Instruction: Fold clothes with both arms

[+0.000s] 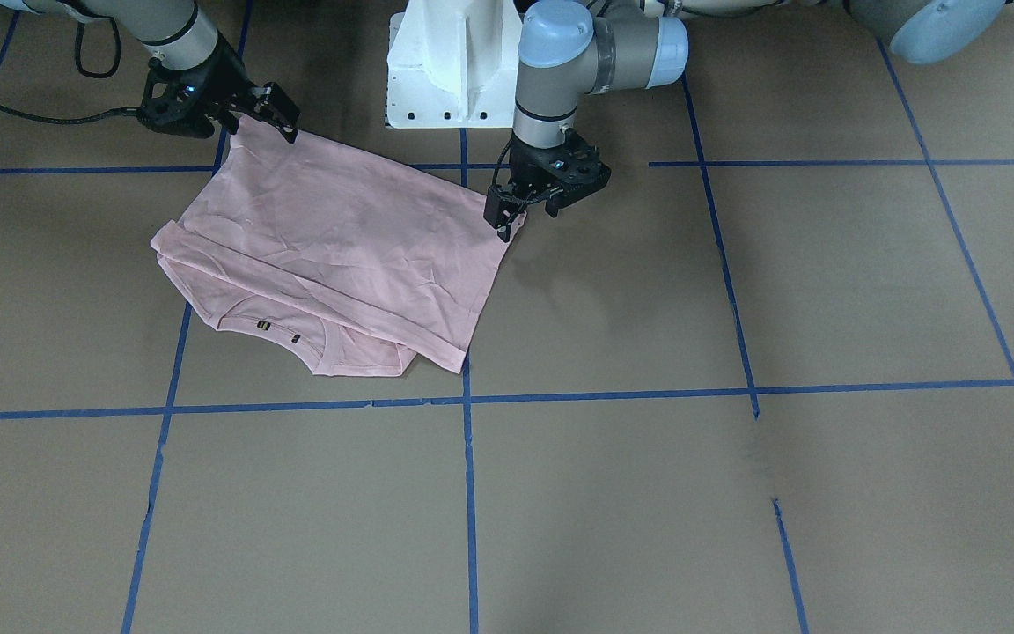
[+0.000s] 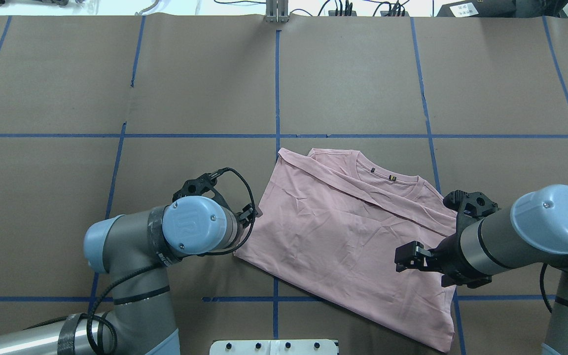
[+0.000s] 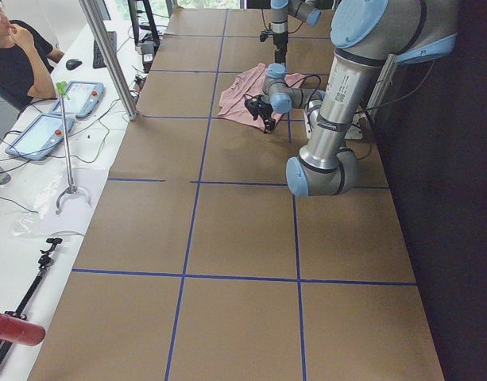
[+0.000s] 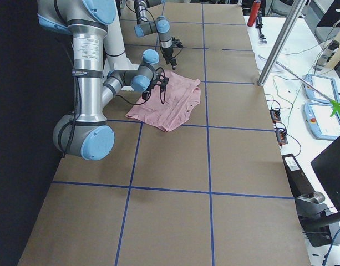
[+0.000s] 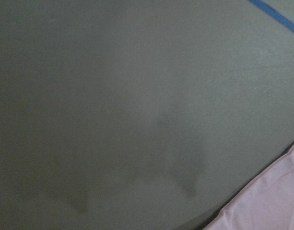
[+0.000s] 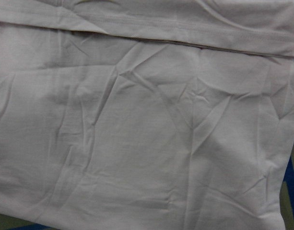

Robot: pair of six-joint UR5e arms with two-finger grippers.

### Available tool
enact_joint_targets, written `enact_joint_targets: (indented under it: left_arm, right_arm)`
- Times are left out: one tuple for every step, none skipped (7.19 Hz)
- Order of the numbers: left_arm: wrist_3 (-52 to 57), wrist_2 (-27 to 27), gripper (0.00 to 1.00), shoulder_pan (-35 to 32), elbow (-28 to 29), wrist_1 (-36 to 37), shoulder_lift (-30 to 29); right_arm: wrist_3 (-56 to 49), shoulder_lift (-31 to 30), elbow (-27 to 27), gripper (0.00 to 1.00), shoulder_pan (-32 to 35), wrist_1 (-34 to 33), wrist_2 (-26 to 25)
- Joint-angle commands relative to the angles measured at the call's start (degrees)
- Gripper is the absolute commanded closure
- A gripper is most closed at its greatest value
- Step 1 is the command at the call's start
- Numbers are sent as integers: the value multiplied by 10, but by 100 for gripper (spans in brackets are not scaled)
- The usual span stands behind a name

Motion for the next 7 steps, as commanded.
enact_joint_targets:
  left_arm:
    - [-24, 1, 1, 25, 1, 9, -3]
    - [-24, 1, 1, 28, 2, 9, -3]
    - [-24, 1, 2, 30, 2, 8, -4]
    - [-24, 3, 6, 30, 3, 8, -4]
    - [-24, 3, 15, 30, 3, 8, -4]
    - [-25, 3, 35, 30, 5, 7, -5]
    - [-25, 4, 55, 32, 5, 7, -5]
  right_arm:
    - [0, 3, -1, 0, 3, 0, -2]
    - [0, 3, -1, 0, 3, 0, -3]
    - [0, 3, -1, 0, 5, 0, -3]
    - [0, 3, -1, 0, 6, 0, -3]
    - [0, 2, -2, 0, 7, 0, -3]
    - [0, 2, -2, 0, 7, 0, -3]
    - [0, 1, -2, 0, 9, -1, -3]
